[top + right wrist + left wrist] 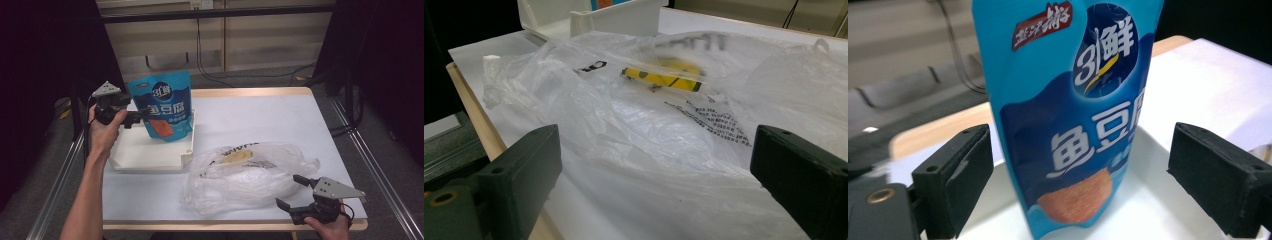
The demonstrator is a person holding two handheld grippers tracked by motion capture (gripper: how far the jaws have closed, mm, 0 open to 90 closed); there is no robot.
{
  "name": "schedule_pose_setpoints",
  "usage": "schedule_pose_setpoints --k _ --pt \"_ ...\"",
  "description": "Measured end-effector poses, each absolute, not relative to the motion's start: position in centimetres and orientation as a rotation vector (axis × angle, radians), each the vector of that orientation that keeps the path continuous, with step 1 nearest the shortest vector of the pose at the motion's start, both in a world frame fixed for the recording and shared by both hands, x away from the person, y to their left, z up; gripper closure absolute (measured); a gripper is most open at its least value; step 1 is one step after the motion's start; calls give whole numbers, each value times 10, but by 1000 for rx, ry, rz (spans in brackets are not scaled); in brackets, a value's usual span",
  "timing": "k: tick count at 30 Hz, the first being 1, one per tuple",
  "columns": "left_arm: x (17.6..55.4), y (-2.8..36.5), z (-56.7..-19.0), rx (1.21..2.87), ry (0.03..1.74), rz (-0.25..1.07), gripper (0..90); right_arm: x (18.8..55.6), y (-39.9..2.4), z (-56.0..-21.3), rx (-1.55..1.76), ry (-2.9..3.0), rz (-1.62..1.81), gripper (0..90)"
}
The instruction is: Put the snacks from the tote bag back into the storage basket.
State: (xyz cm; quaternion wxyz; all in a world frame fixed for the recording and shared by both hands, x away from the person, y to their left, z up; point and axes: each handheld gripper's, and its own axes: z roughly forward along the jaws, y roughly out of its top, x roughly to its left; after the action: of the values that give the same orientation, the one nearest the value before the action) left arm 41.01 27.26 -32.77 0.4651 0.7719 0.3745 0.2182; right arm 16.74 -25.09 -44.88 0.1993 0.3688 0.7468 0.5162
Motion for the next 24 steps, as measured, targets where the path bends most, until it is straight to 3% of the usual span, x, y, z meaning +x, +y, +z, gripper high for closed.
schedule_pose_setpoints --k 10,24 --pt "382 263 -327 1940 793 523 84 168 -251 -449 1033 2088 1444 64" --pt "335 262 -336 1961 770 497 63 166 -247 -450 1010 2103 1407 65"
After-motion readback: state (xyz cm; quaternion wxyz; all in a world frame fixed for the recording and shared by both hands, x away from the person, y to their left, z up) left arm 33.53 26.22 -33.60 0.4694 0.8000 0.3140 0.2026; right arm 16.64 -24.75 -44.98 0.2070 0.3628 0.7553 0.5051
